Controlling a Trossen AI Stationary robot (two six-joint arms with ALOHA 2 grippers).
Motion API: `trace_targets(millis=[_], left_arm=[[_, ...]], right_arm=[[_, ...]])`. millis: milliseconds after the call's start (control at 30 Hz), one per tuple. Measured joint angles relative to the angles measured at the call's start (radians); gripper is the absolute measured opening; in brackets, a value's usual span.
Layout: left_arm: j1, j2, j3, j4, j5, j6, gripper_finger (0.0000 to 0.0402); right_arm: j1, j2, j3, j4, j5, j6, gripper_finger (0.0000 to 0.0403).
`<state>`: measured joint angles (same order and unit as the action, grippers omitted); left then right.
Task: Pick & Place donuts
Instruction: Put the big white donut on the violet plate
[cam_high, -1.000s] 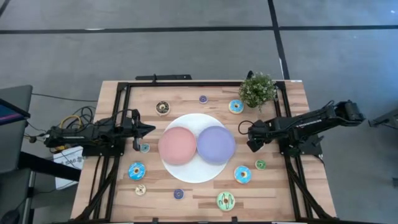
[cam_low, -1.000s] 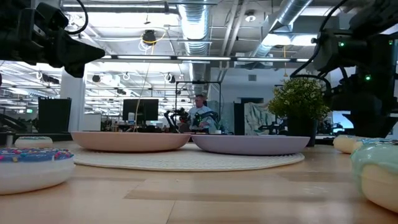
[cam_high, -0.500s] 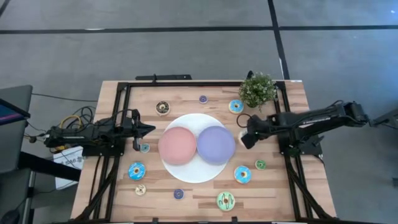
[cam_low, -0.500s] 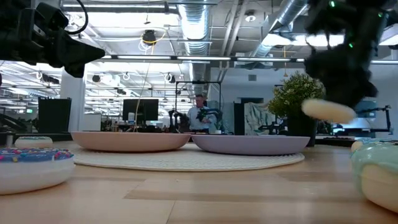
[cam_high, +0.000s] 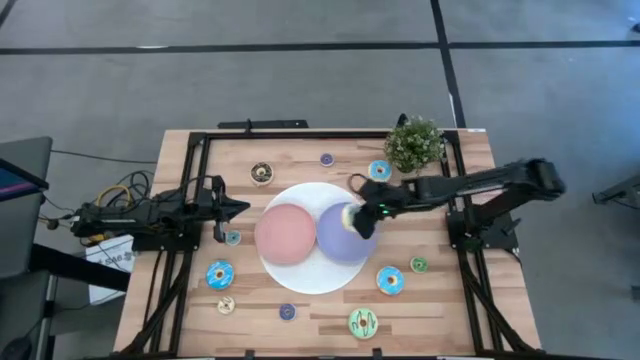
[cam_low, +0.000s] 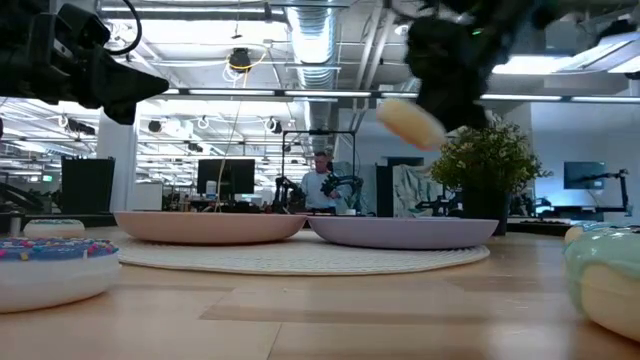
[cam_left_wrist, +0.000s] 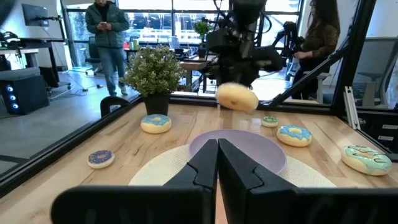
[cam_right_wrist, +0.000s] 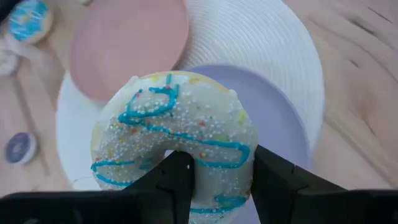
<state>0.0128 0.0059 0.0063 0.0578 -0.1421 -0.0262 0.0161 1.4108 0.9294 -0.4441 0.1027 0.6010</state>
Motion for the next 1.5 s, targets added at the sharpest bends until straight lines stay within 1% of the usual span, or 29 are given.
trace_targets(millis=[167, 300, 367, 533, 667, 833, 1067, 1300, 1500], left_arm=[[0.000, 0.000, 0.000, 0.000, 0.000, 0.000, 0.0004], [0.000, 0.000, 0.000, 0.000, 0.000, 0.000, 0.0004], [0.000, 0.000, 0.000, 0.000, 0.000, 0.000, 0.0004], [0.000, 0.000, 0.000, 0.000, 0.000, 0.000, 0.0004], [0.000, 0.000, 0.000, 0.000, 0.000, 0.000, 0.0004], [0.000, 0.000, 0.000, 0.000, 0.000, 0.000, 0.0004], [0.000, 0.000, 0.000, 0.000, -0.001, 0.000, 0.0004], [0.000, 0.000, 0.000, 0.000, 0.000, 0.000, 0.0004], [0.000, 0.000, 0.000, 0.000, 0.000, 0.000, 0.0004]], right_arm=[[-0.038, 0.195, 0.143, -0.095, -0.034, -0.056, 0.0127], [-0.067, 0.311, 0.242, -0.163, -0.035, -0.100, 0.0127], [-0.076, 0.354, 0.276, -0.176, -0.044, -0.107, 0.0127], [-0.085, 0.443, 0.347, -0.193, -0.109, -0.127, 0.0127], [-0.084, 0.496, 0.383, -0.219, -0.130, -0.142, 0.0127], [-0.085, 0.545, 0.408, -0.237, -0.130, -0.167, 0.0127], [-0.091, 0.558, 0.410, -0.233, -0.130, -0.167, 0.0132], [-0.097, 0.558, 0.409, -0.235, -0.129, -0.167, 0.0159], [-0.097, 0.557, 0.409, -0.234, -0.129, -0.167, 0.0189]])
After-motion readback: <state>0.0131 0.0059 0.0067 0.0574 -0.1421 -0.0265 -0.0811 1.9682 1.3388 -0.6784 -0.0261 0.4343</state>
